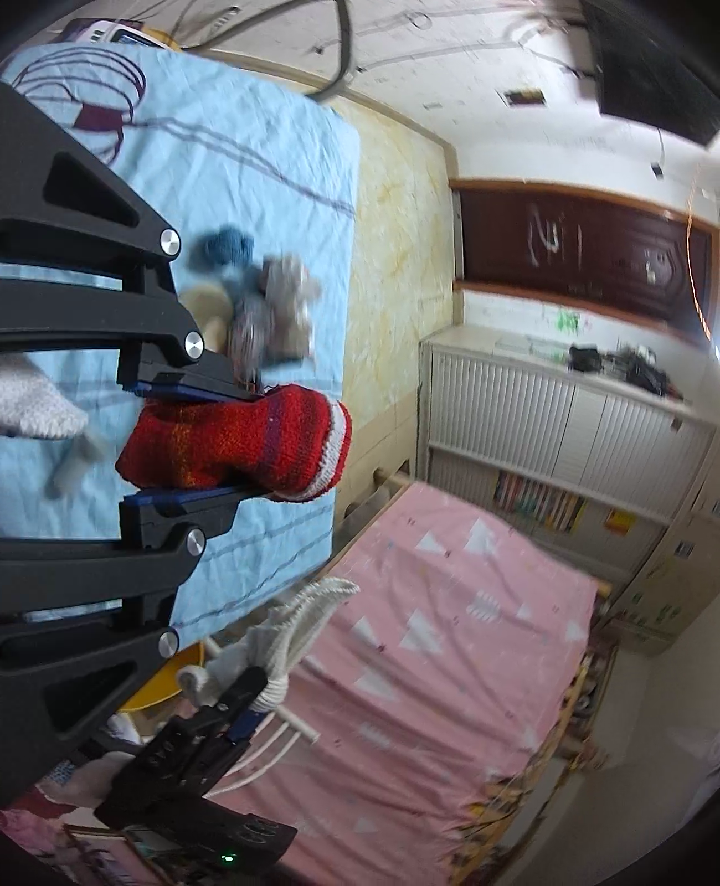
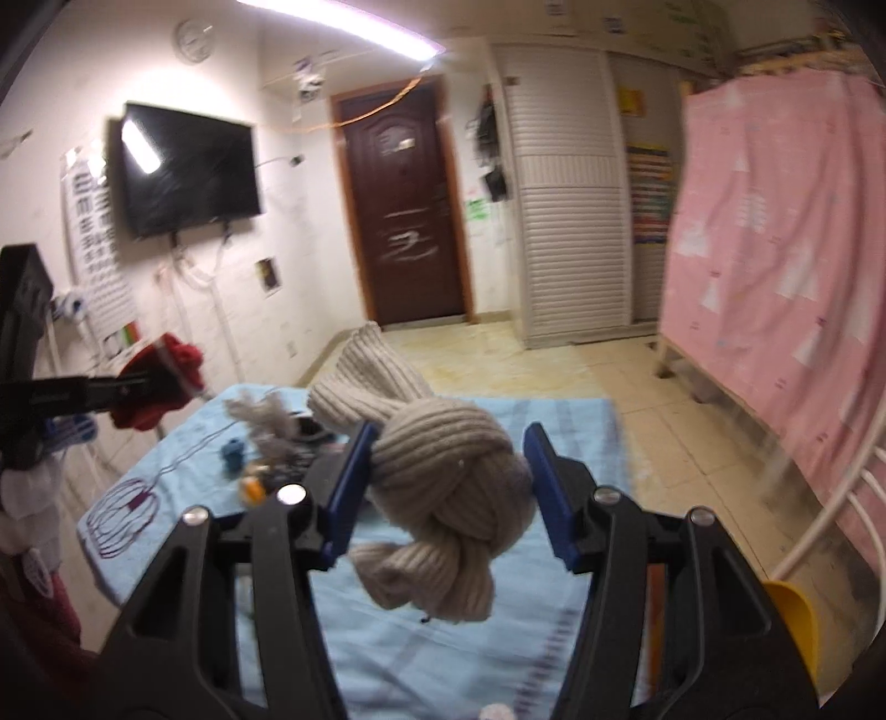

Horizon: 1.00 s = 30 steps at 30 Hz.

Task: Collect trash
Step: 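Carry the hat and cream knit over to the yellow bucket, then open both grippers to drop the hat and knit into the bucket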

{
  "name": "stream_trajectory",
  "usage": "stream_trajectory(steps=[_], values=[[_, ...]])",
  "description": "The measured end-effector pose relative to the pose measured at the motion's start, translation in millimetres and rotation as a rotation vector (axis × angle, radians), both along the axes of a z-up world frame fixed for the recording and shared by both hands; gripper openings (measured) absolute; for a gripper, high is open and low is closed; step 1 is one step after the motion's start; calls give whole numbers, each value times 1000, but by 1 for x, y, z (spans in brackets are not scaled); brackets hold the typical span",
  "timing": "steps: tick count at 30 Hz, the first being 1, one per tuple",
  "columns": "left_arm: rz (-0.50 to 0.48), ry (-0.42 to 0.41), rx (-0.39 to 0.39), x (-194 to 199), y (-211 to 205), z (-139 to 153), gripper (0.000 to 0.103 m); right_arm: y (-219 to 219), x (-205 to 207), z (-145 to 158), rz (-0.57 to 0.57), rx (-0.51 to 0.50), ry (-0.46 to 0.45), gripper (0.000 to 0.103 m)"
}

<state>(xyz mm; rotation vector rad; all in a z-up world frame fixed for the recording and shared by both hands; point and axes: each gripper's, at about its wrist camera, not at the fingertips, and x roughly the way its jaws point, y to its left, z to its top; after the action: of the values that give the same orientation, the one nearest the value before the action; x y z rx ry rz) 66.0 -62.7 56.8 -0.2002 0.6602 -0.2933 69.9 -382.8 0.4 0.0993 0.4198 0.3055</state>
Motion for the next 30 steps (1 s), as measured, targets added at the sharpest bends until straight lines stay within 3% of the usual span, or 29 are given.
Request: stream_trajectory(steps=[7,14,21,29,30], values=[[-139,6,46,3,-83,5,14,-79,-21,-10,-168,24,-1,53],[-314,49,41,13,-177,-3,14,-146,-38,-34,-304,23,41,54],[-467,178,55,34,-276,-41,14,-202,-48,-53,-419,100,71,54],[-557,274,94,34,-343,-76,14,-232,-48,-71,-454,169,103,54],[-568,285,93,35,-346,-78,20,-233,-48,-71,-454,176,105,55]])
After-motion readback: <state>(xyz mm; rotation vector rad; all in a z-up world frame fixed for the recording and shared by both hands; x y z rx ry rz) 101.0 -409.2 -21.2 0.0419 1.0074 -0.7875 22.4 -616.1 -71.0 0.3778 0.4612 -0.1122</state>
